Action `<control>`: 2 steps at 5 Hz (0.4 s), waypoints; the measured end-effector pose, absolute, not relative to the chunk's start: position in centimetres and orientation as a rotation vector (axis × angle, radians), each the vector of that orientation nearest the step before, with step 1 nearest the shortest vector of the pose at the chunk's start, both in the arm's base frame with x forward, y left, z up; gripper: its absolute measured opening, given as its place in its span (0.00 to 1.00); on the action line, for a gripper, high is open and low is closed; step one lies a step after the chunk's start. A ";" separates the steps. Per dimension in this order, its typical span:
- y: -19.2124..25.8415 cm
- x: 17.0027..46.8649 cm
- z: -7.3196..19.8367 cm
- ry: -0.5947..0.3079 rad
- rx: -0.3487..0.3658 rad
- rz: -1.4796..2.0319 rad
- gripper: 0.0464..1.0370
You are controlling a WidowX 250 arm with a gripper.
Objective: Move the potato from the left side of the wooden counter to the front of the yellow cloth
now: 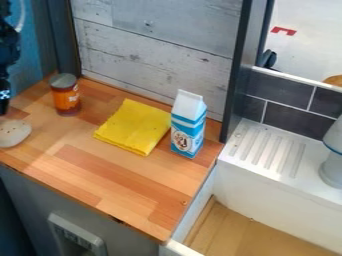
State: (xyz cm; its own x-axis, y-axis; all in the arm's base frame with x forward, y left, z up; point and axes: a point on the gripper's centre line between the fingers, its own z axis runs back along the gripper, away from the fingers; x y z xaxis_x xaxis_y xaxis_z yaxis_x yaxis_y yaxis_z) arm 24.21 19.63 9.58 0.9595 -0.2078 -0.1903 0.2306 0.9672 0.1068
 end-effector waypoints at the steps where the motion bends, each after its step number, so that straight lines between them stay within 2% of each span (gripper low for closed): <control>1: 20.3 24.2 6.3 0.196 0.071 -0.163 0.96; 2: 20.1 24.9 4.7 0.186 0.058 -0.059 0.96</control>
State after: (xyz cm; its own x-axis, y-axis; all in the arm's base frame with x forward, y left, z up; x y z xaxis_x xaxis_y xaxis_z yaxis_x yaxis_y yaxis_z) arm 24.91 20.15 4.75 0.9810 -0.0532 -0.1868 0.0639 0.9966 0.0519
